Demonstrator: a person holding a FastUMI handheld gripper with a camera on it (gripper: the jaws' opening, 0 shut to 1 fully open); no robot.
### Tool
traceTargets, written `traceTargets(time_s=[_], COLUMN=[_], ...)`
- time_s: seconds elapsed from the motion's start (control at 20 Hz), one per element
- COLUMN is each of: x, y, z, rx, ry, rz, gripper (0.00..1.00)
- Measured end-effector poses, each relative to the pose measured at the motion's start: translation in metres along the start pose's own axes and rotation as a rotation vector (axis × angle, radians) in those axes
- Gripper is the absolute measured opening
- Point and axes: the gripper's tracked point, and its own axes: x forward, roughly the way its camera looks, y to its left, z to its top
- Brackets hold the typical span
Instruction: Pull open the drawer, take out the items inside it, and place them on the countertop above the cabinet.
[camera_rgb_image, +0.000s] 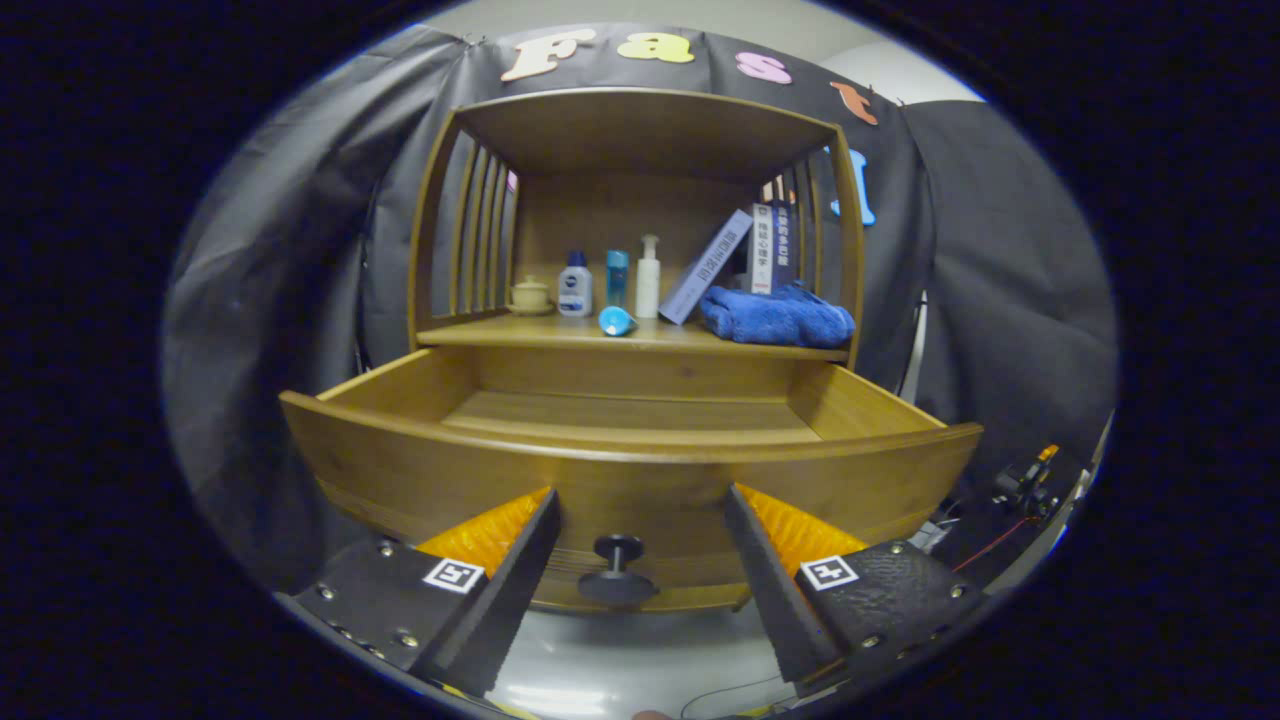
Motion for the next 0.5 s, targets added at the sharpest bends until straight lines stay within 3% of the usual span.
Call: traceTargets(time_s=[0.2,0.25,0.5], x=[0.004,-0.013,0.012], y=[0.005,-0.003,0.015], z=[-0.008,-0.009,-0.064], rx=[-0.092,-0.088,0.023], ry=[-0.039,-0.036,0.135], rz=[-0.007,0.004,0.060], gripper=[1.00,1.00,1.00])
